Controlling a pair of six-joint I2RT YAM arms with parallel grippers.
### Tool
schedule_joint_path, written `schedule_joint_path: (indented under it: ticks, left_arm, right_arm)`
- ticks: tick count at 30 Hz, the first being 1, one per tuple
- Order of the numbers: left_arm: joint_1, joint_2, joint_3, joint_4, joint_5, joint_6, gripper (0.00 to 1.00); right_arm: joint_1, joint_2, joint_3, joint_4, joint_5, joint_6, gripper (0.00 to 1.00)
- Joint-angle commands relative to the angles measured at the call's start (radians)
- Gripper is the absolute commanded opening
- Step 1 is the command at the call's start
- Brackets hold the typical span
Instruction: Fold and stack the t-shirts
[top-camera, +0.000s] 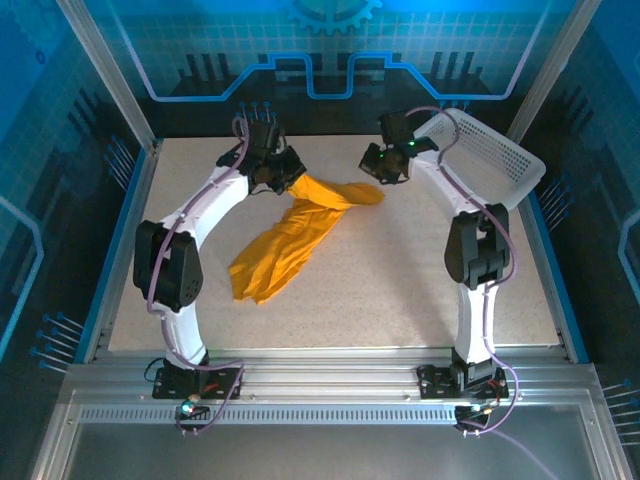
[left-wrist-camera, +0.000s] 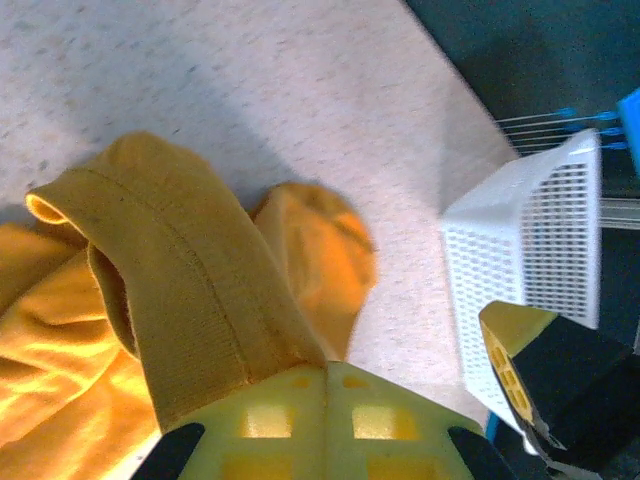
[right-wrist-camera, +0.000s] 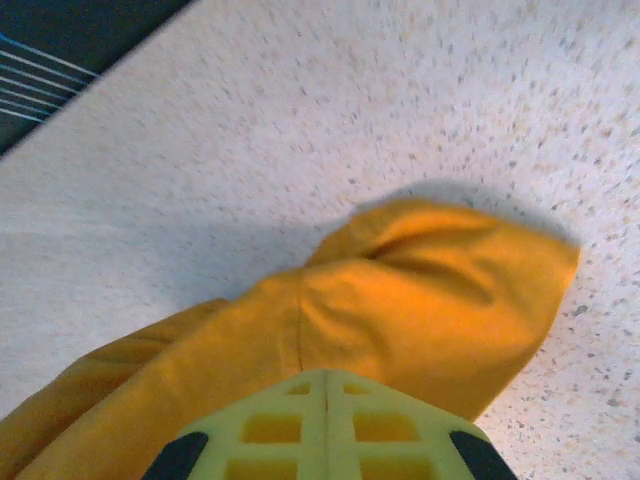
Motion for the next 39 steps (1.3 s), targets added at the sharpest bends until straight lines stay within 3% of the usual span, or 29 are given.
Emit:
schedule_joint_path:
  ticks: [1, 3, 4, 5, 8, 12, 18, 20, 22, 26, 27, 33, 39]
  left_arm:
    - [0.011, -0.008, 0.097, 0.047, 0.079, 0.019, 0.00]
    - [0.011, 0.004, 0.127, 0.042, 0.093, 0.013, 0.00]
    - [0.012, 0.006, 0.127, 0.049, 0.103, 0.004, 0.00]
    - [0.013, 0.006, 0.126, 0.054, 0.109, -0.003, 0.00]
    - [0.013, -0.001, 0.114, 0.064, 0.122, -0.006, 0.00]
    - [0.013, -0.015, 0.094, 0.072, 0.128, -0.009, 0.00]
    - [0.013, -0.026, 0.066, 0.085, 0.153, -0.017, 0.00]
    - [0.013, -0.033, 0.054, 0.091, 0.162, -0.022, 0.00]
    - [0.013, -0.038, 0.050, 0.090, 0.165, -0.022, 0.00]
    - [0.021, -0.047, 0.056, 0.080, 0.163, -0.027, 0.00]
    - [0.026, -0.047, 0.061, 0.080, 0.163, -0.032, 0.00]
    - [0.083, 0.001, 0.159, 0.124, 0.175, -0.089, 0.00]
    - [0.121, 0.135, 0.449, 0.240, 0.257, -0.190, 0.00]
  right_arm:
    - [-0.021, -0.011, 0.052, -0.049, -0.045, 0.004, 0.03]
    - [-0.021, 0.001, 0.061, -0.107, -0.088, 0.047, 0.39]
    - [-0.020, 0.001, 0.039, -0.117, -0.132, 0.096, 0.52]
    - [-0.012, -0.008, -0.001, -0.108, -0.167, 0.147, 0.59]
    - [0.028, -0.064, -0.178, 0.048, -0.209, 0.319, 0.71]
    - [0.058, -0.118, -0.394, 0.285, -0.190, 0.630, 0.79]
    - [0.065, -0.123, -0.490, 0.394, -0.171, 0.884, 0.87]
    - [0.063, -0.090, -0.480, 0.422, -0.165, 0.927, 0.84]
    - [0.059, -0.056, -0.461, 0.456, -0.146, 0.956, 0.73]
    - [0.039, -0.023, -0.413, 0.514, -0.091, 0.954, 0.10]
    - [0.034, -0.035, -0.399, 0.504, -0.065, 0.937, 0.00]
    - [-0.033, -0.114, -0.210, 0.430, 0.015, 0.689, 0.00]
    - [-0.117, -0.169, -0.014, 0.432, -0.001, 0.552, 0.00]
